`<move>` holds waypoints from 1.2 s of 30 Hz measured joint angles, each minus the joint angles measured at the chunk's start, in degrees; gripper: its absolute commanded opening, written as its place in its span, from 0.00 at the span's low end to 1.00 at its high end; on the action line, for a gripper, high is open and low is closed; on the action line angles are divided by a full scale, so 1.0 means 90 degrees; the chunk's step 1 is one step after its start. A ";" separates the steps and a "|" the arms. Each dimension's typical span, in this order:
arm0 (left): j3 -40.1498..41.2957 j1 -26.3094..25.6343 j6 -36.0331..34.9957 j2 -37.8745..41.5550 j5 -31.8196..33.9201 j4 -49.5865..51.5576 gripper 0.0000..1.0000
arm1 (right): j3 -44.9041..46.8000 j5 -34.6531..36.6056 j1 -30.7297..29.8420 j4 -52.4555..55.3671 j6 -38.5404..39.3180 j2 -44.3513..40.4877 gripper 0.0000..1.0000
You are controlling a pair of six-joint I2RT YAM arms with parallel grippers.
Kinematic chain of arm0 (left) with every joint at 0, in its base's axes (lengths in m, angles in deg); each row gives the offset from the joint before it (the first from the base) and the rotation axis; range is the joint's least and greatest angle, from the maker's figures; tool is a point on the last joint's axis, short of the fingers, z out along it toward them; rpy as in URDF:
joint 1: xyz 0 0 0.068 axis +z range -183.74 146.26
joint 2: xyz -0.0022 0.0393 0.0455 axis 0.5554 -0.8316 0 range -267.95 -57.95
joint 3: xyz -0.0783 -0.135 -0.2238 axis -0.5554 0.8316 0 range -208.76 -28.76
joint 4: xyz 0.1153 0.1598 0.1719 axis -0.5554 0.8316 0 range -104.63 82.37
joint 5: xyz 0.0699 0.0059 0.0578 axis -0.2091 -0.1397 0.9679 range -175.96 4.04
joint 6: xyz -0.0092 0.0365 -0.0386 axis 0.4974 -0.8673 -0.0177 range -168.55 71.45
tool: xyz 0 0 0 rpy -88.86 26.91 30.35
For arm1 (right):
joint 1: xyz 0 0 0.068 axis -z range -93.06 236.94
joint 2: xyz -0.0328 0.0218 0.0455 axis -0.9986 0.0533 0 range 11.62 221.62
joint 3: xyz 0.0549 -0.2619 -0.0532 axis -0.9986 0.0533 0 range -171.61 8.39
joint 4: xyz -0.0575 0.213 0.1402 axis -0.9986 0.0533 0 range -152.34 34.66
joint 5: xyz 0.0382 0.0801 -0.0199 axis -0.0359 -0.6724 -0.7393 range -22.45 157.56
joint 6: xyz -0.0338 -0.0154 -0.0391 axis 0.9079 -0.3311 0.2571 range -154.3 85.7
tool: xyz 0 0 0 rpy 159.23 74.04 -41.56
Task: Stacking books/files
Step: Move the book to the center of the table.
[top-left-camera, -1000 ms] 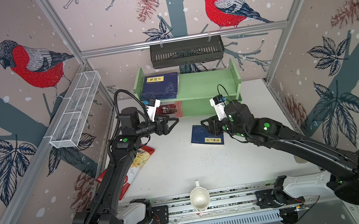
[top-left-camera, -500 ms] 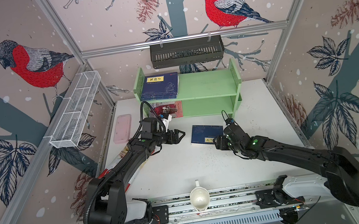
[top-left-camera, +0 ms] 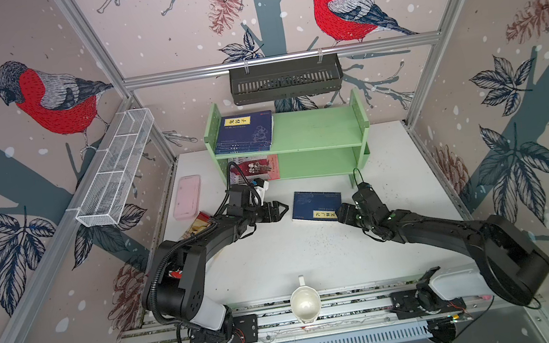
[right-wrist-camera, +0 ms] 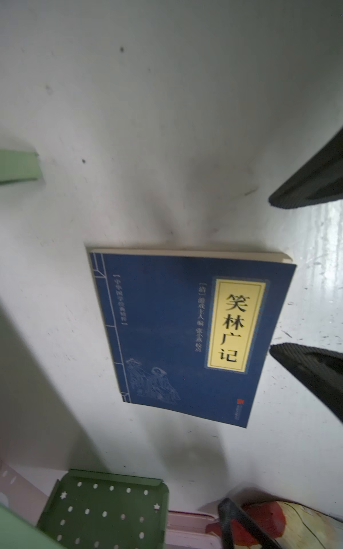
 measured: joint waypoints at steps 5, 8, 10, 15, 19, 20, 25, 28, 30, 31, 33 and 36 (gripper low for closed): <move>0.0464 -0.0192 0.0289 0.0010 0.0034 -0.0658 0.80 | 0.0005 -0.0221 0.0364 -0.0299 0.0180 0.0063 0.73; 0.0656 -0.0342 0.0442 0.0002 0.0080 -0.1003 0.80 | -0.0019 -0.0277 0.0556 -0.0410 0.0325 0.0182 0.73; 0.0724 -0.0403 0.0600 -0.0066 0.0095 -0.1275 0.80 | -0.0053 -0.0379 0.0622 -0.0491 0.0359 0.0291 0.72; 0.0806 -0.0437 0.0911 -0.0401 0.0090 -0.1838 0.79 | -0.0206 -0.0612 0.0670 -0.0571 0.0544 0.0634 0.72; 0.0731 -0.0478 0.1064 -0.0743 0.0087 -0.1999 0.78 | -0.0347 -0.0753 0.0699 -0.0658 0.0682 0.0937 0.71; 0.0719 -0.0495 0.1078 -0.0780 0.0087 -0.2050 0.79 | -0.0359 -0.0767 0.0712 -0.0687 0.0702 0.1001 0.71; 0.0474 -0.0595 0.1127 -0.1049 0.0090 -0.2183 0.77 | -0.0425 -0.0899 0.0736 -0.0801 0.0814 0.1282 0.71; 0.0359 -0.0653 0.1178 -0.1195 0.0097 -0.2198 0.76 | -0.0493 -0.0974 0.0736 -0.0860 0.0838 0.1460 0.70; 0.0248 -0.0685 0.1234 -0.1353 0.0097 -0.2198 0.75 | -0.0532 -0.1032 0.0721 -0.0942 0.0860 0.1535 0.70; 0.0189 -0.0695 0.1241 -0.1443 0.0102 -0.2193 0.75 | -0.0561 -0.1049 0.0709 -0.0993 0.0865 0.1588 0.70; 0.0097 -0.0712 0.1277 -0.1596 0.0104 -0.2178 0.74 | -0.0624 -0.1090 0.0687 -0.1032 0.0918 0.1673 0.70; -0.0015 -0.0743 0.1324 -0.1785 0.0083 -0.2212 0.70 | -0.0782 -0.1151 0.0614 -0.1039 0.1005 0.1834 0.70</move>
